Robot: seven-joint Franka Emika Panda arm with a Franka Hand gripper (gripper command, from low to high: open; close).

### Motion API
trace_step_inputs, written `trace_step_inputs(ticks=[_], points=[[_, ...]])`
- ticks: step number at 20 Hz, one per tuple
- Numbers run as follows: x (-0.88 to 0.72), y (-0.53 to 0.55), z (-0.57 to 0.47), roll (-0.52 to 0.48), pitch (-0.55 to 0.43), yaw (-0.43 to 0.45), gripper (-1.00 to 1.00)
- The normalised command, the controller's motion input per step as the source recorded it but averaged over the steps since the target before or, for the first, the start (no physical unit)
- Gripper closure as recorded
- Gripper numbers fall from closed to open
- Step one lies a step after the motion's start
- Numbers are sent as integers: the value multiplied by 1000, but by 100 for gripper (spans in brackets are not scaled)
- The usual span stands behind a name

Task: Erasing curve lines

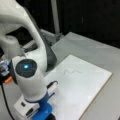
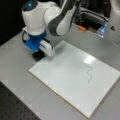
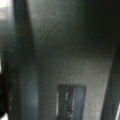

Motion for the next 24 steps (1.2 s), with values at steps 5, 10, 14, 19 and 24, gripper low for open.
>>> trace_step_inputs(ticks=[5, 10, 14, 19, 24], points=[[-235, 282, 373, -169, 75, -79, 100], [-230, 291, 234, -152, 55, -31, 100], [-248, 311, 131, -34, -45, -44, 100], [-332, 452, 60, 119, -85, -153, 100], [-344, 511, -17, 140, -135, -269, 100]])
